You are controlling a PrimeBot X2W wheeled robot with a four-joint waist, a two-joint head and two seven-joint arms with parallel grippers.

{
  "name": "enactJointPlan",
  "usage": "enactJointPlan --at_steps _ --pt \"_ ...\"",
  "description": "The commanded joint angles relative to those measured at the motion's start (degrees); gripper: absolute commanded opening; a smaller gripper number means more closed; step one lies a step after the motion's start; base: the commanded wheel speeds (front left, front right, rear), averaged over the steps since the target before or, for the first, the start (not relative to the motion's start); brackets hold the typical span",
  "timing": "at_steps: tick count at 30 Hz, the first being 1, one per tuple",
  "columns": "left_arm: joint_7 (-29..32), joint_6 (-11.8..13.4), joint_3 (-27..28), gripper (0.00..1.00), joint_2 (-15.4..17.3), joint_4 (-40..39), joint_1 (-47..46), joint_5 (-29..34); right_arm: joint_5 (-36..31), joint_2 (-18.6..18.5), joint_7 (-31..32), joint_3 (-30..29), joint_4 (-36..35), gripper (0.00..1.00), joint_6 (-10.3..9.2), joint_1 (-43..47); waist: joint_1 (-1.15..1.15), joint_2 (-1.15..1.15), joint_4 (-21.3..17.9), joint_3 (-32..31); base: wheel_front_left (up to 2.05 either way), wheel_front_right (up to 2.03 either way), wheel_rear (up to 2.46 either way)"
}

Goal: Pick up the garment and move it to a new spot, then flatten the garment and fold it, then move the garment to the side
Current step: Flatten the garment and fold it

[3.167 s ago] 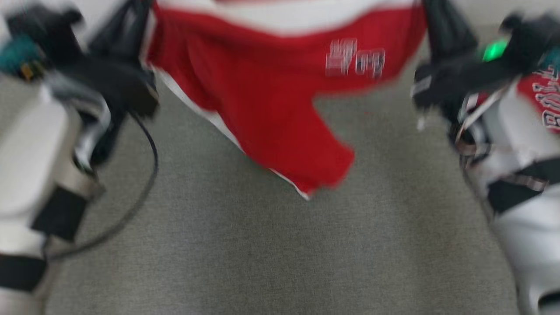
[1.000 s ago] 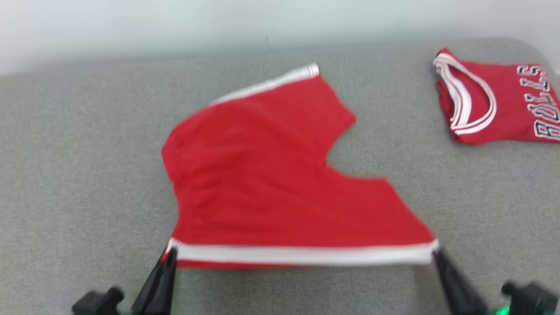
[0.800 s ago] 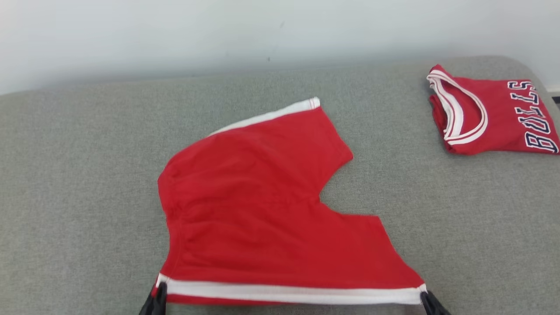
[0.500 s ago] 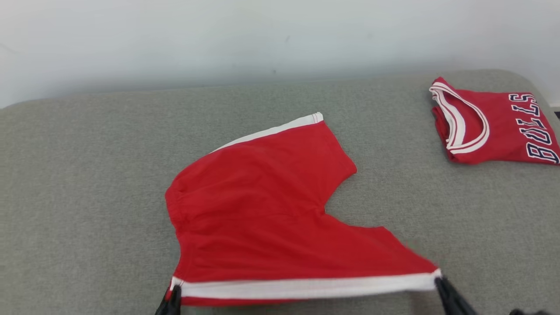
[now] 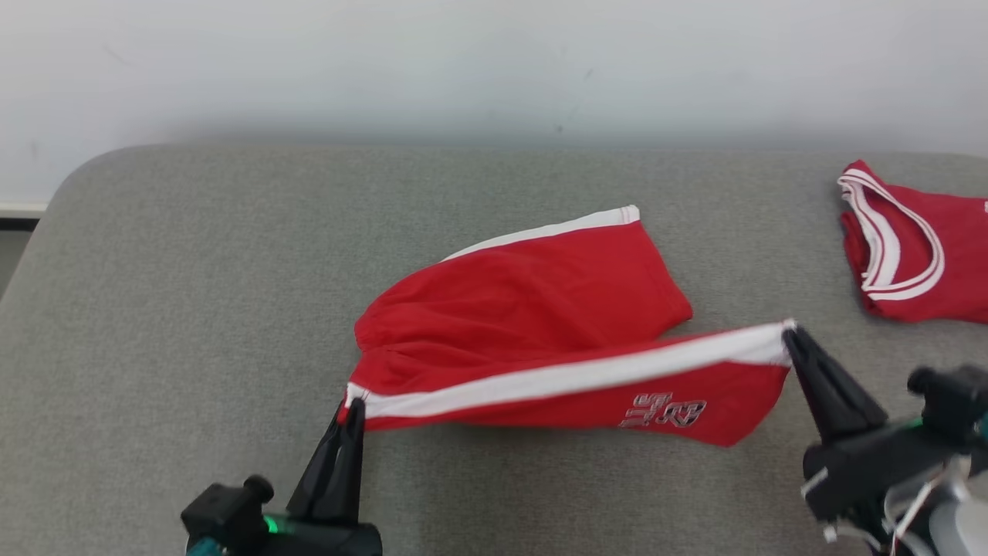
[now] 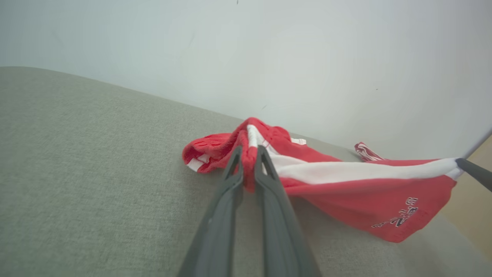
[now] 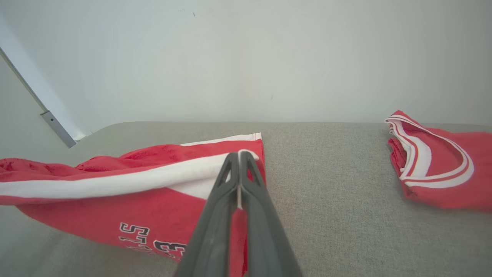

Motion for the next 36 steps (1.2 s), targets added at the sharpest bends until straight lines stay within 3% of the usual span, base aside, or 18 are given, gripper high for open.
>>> enactJointPlan --at_steps 1,10,19,29,36 --pt "-0.2 0.1 -0.2 0.00 -0.1 1.3 -1.4 -0.5 0.4 -0.4 0.2 0.2 1.1 0.00 -0.18 -2.0 0.00 0.00 1.3 0.8 0.00 0.00 0.00" --pt "-0.2 0.1 -3.2 0.00 0.3 8.8 -13.1 -1.9 1.4 -1.8 0.6 7.9 15.1 0.00 -0.18 -20.0 0.00 0.00 2.8 4.6 0.00 0.00 0.00" --pt "-0.2 0.1 -4.4 0.00 -0.9 17.4 -25.1 -4.5 1.3 -0.6 -3.1 15.6 33.1 0.00 -0.18 -39.7 0.00 0.00 4.3 10.0 0.00 0.00 0.00" --pt "-0.2 0.1 -4.7 0.00 -2.6 23.4 -31.7 -5.6 0.1 2.7 -6.8 19.3 52.6 0.00 -0.18 -53.8 0.00 0.00 6.5 14.2 0.00 0.00 0.00" --pt "-0.2 0.1 -4.2 0.00 -3.3 25.8 -34.9 -5.1 -0.4 4.8 -9.0 22.0 61.2 0.00 -0.18 -59.9 0.00 0.00 6.6 16.7 0.00 0.00 0.00"
